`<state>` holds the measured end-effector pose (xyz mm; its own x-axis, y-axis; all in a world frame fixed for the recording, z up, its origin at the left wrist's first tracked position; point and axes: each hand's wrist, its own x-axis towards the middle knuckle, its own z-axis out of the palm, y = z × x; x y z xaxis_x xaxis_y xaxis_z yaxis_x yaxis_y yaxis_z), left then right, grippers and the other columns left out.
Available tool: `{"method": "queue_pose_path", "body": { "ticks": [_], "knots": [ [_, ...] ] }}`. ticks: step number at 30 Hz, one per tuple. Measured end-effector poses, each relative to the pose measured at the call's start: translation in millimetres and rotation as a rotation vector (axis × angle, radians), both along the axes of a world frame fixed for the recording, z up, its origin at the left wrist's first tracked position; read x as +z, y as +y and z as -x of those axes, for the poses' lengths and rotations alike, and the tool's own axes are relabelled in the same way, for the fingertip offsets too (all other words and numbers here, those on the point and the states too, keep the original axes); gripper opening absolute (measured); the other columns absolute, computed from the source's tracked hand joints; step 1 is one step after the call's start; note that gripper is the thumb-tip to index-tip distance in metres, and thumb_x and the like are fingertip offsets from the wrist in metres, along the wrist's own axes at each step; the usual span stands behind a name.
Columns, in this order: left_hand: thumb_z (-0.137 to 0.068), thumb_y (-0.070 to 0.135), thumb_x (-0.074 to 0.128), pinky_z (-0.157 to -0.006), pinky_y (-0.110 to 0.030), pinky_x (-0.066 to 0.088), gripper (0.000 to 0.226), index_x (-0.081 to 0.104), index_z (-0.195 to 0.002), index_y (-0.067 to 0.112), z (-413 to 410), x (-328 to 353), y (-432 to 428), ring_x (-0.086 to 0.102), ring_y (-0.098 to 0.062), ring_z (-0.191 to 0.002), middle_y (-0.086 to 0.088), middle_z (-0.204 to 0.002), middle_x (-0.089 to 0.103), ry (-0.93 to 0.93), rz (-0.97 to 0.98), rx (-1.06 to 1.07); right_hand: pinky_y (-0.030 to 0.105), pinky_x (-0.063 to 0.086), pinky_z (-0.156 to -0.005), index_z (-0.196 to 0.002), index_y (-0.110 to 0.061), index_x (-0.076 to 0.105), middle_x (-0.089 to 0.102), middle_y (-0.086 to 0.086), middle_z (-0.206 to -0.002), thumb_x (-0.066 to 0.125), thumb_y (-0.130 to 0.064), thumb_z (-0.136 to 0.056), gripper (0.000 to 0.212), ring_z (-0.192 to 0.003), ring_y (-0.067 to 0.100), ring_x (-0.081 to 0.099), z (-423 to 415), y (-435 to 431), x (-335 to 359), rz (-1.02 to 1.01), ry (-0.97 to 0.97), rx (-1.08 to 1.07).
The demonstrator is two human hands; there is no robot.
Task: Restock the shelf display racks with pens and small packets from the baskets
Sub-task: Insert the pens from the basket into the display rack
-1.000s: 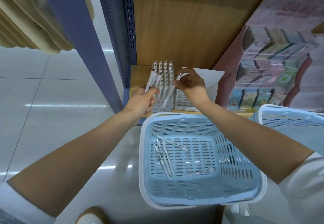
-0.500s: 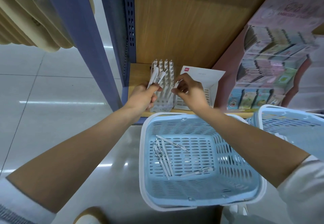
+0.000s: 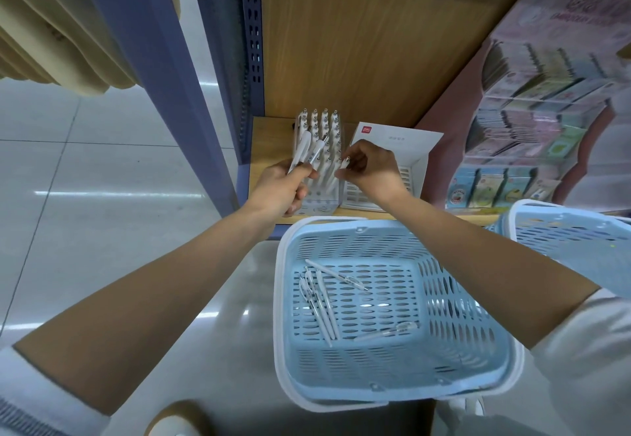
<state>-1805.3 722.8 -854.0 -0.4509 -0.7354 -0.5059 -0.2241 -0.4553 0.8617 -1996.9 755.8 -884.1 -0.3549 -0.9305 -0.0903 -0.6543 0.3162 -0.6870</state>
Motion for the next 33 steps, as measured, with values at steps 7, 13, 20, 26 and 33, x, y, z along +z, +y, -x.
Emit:
{"method": "queue_pose_path", "body": {
  "ticks": [7, 13, 20, 26, 33],
  "knots": [
    [-0.099, 0.028, 0.049, -0.038, -0.019, 0.021, 0.022, 0.064, -0.094, 0.012, 0.2, -6.1, -0.2, 0.028, -0.011, -0.04, 0.001, -0.057, 0.041, -0.014, -0.006, -0.013, 0.029, 0.053, -0.079, -0.085, -0.014, 0.064, 0.066, 0.0, -0.078, 0.083, -0.019, -0.072, 0.024, -0.076, 0.017, 0.065, 0.3, -2.4, -2.3, -0.079, 0.02, -0.042],
    [-0.098, 0.028, 0.05, -0.038, -0.017, 0.024, 0.022, 0.065, -0.097, 0.011, 1.1, -6.4, 2.0, 0.03, -0.009, -0.039, 0.002, -0.058, 0.043, -0.021, -0.004, -0.044, 0.028, 0.053, -0.076, -0.088, -0.011, 0.065, 0.07, 0.006, -0.086, 0.084, -0.023, -0.069, 0.029, -0.077, 0.017, 0.064, -3.5, -7.8, -4.9, -0.15, 0.017, -0.05],
    [-0.099, 0.028, 0.052, -0.039, -0.015, 0.026, 0.021, 0.066, -0.097, 0.013, -0.3, 0.2, 8.2, 0.031, -0.007, -0.038, 0.004, -0.058, 0.044, -0.018, 0.049, -0.051, 0.021, 0.045, -0.064, -0.088, -0.018, 0.064, 0.068, -0.004, -0.08, 0.073, -0.04, -0.081, 0.025, -0.069, 0.01, 0.061, -1.7, 2.6, 30.7, 0.011, -0.272, -0.145],
    [-0.1, 0.032, 0.05, -0.039, -0.016, 0.026, 0.029, 0.066, -0.104, 0.008, 4.4, 6.3, 13.7, 0.034, -0.006, -0.039, 0.003, -0.062, 0.046, 0.015, 0.103, -0.108, 0.024, 0.05, -0.063, -0.087, -0.006, 0.067, 0.067, 0.007, -0.071, 0.069, -0.006, -0.085, 0.003, -0.058, 0.011, 0.062, -15.4, 7.6, 54.2, -0.004, -0.641, -0.005],
    [-0.102, 0.036, 0.045, -0.037, -0.014, 0.026, 0.033, 0.066, -0.109, 0.012, -0.2, 17.4, 11.4, 0.033, -0.005, -0.039, 0.002, -0.067, 0.048, 0.029, 0.11, -0.086, 0.021, 0.053, -0.065, -0.089, -0.01, 0.067, 0.066, 0.004, -0.076, 0.065, -0.005, -0.087, 0.005, -0.065, 0.01, 0.062, -22.5, 5.1, 62.3, 0.09, -0.875, -0.137]
  ]
}}
